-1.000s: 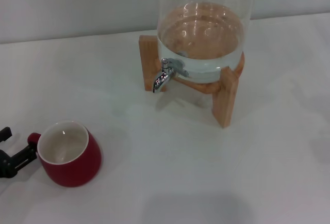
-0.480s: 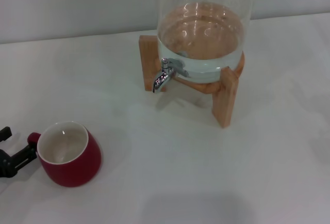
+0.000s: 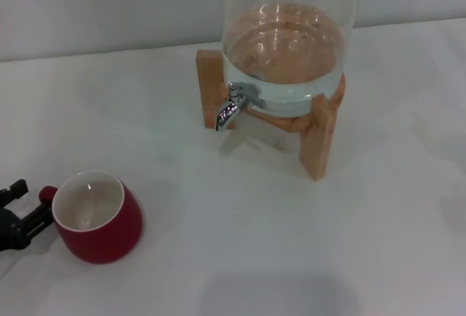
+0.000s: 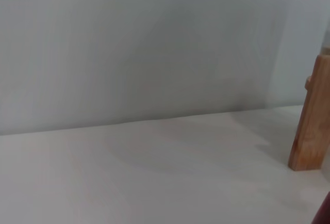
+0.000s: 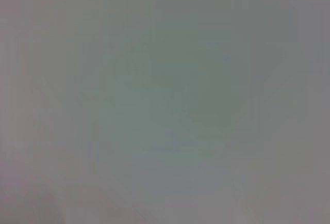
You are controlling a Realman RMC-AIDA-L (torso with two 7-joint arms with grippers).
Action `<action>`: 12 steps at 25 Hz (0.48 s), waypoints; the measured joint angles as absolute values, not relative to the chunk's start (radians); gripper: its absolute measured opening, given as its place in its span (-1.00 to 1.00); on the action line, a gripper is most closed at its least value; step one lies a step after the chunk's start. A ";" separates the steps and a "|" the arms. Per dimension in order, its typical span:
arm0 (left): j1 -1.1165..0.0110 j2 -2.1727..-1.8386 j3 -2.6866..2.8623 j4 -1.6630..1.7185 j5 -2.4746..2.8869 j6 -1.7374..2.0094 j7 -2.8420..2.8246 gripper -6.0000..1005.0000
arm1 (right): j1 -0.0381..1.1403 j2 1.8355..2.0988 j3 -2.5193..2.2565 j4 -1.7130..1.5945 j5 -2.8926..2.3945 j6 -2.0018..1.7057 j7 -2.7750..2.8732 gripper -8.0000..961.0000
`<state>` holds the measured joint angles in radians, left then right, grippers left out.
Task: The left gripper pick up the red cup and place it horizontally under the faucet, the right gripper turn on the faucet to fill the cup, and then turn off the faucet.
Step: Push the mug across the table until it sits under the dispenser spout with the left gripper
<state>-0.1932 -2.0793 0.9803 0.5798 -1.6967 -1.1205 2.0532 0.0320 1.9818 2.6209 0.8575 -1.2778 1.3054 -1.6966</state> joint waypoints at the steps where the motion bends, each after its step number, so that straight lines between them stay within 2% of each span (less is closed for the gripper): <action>1: -0.193 -2.079 0.980 0.580 -1.697 -1.122 2.052 0.49 | 0.032 1.982 2.621 0.857 -1.278 1.305 -1.697 0.51; 6: -0.194 -2.078 0.982 0.580 -1.697 -1.127 2.051 0.38 | 0.033 1.981 2.621 0.857 -1.278 1.305 -1.697 0.51; 12: -0.196 -2.079 0.983 0.588 -1.656 -1.127 2.051 -0.06 | 0.038 1.980 2.621 0.856 -1.278 1.305 -1.697 0.51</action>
